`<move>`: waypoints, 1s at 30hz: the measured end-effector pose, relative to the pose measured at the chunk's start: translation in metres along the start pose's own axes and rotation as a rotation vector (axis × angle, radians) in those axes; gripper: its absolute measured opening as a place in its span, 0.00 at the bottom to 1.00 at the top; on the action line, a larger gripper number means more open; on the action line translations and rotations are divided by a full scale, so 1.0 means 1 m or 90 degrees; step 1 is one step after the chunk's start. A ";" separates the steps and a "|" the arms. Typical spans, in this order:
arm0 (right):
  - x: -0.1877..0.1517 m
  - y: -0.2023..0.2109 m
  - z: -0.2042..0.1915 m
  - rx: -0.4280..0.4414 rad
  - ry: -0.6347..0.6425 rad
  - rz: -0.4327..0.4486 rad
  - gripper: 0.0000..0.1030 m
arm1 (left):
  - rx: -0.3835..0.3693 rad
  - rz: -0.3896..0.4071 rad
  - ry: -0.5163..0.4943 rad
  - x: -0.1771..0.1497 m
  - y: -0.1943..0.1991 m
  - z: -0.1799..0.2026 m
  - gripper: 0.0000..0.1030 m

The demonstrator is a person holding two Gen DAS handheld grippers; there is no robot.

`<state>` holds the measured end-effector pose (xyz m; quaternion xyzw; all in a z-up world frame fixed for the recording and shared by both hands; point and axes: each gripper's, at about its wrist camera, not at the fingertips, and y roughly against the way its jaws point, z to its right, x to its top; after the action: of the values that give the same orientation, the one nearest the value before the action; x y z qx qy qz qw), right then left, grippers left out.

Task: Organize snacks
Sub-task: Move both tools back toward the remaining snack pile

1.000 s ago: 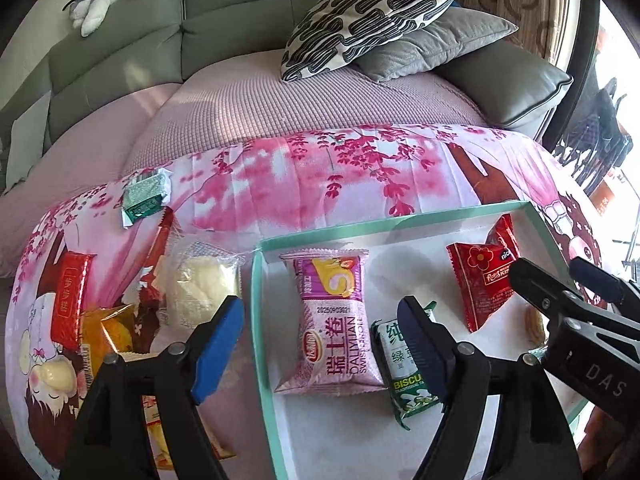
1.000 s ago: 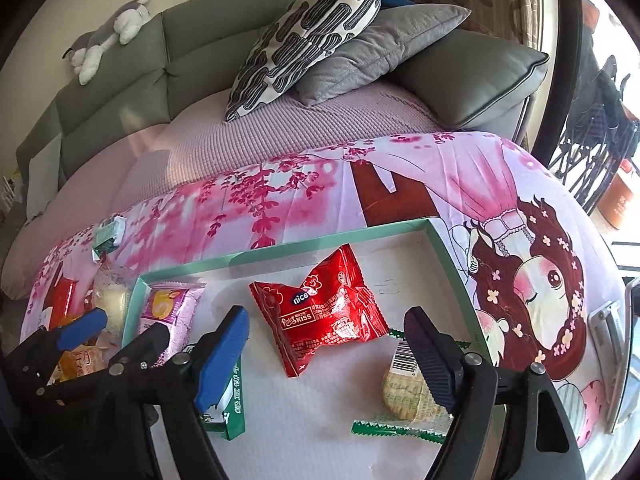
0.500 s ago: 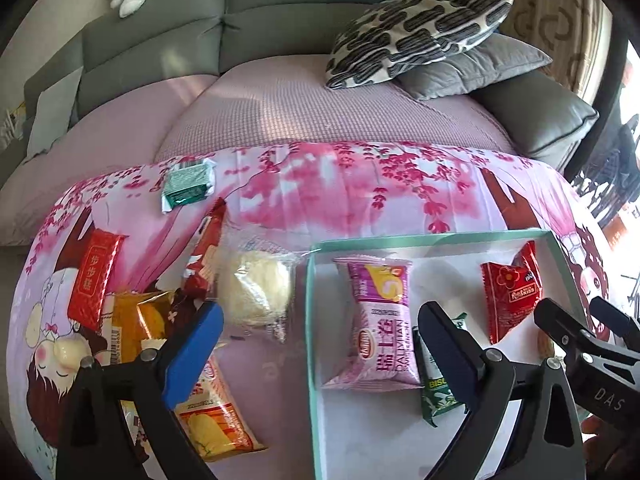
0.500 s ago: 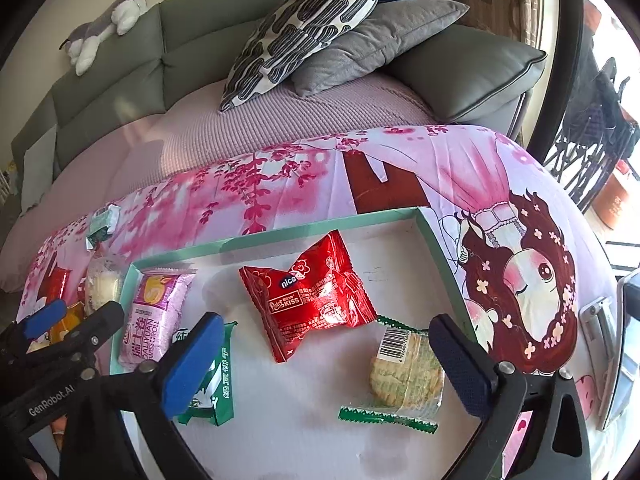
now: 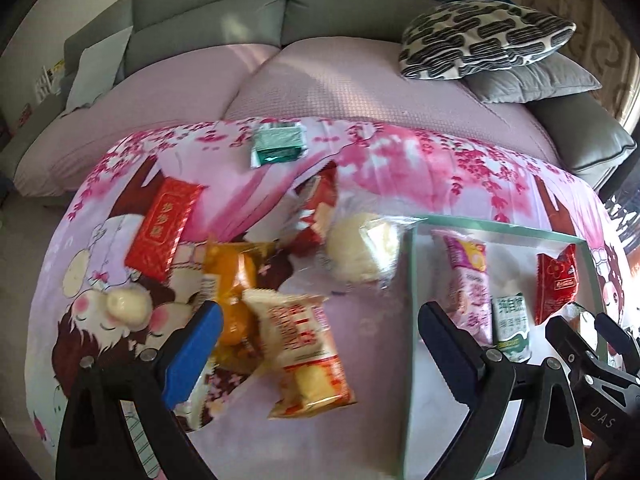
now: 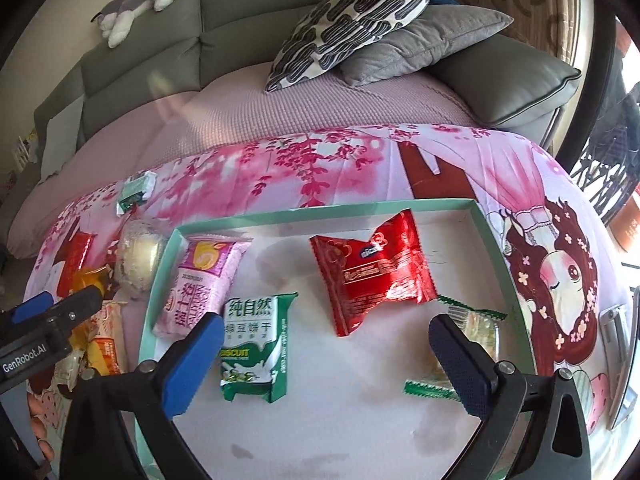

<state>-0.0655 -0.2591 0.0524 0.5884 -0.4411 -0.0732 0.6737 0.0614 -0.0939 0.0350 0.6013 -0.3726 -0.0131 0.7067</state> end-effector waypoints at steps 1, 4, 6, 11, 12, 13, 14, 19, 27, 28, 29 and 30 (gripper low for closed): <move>-0.001 0.000 -0.005 0.006 0.003 -0.005 1.00 | 0.004 -0.002 0.007 -0.001 0.001 -0.006 0.95; -0.005 0.000 -0.022 0.031 0.017 -0.014 1.00 | 0.016 0.000 0.031 -0.001 0.004 -0.026 0.95; -0.007 0.000 -0.034 0.043 0.030 -0.020 1.00 | 0.030 0.002 0.048 -0.002 0.007 -0.041 0.95; -0.014 -0.002 -0.063 0.079 0.059 -0.038 1.00 | 0.072 -0.006 0.085 -0.009 0.007 -0.073 0.95; -0.016 -0.002 -0.069 0.090 0.061 -0.044 1.00 | 0.071 -0.008 0.095 -0.011 0.008 -0.078 0.95; -0.017 -0.003 -0.073 0.100 0.064 -0.048 1.00 | 0.071 -0.009 0.104 -0.013 0.008 -0.082 0.95; -0.019 -0.003 -0.078 0.108 0.068 -0.053 1.00 | 0.073 -0.010 0.113 -0.015 0.008 -0.087 0.95; -0.024 -0.004 -0.092 0.107 0.091 -0.061 1.00 | 0.072 -0.019 0.138 -0.024 0.007 -0.100 0.95; -0.025 -0.007 -0.112 0.127 0.108 -0.068 1.00 | 0.065 -0.033 0.202 -0.038 0.003 -0.126 0.95; -0.026 -0.007 -0.115 0.128 0.113 -0.067 1.00 | 0.064 -0.036 0.209 -0.039 0.002 -0.129 0.95; -0.026 -0.007 -0.120 0.130 0.119 -0.066 1.00 | 0.065 -0.039 0.217 -0.041 0.001 -0.132 0.95; -0.027 -0.007 -0.124 0.135 0.124 -0.065 1.00 | 0.065 -0.041 0.224 -0.043 0.000 -0.135 0.95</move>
<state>0.0059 -0.1541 0.0432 0.6820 -0.3486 -0.0032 0.6429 0.1042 0.0396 0.0132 0.6411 -0.2242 0.0885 0.7286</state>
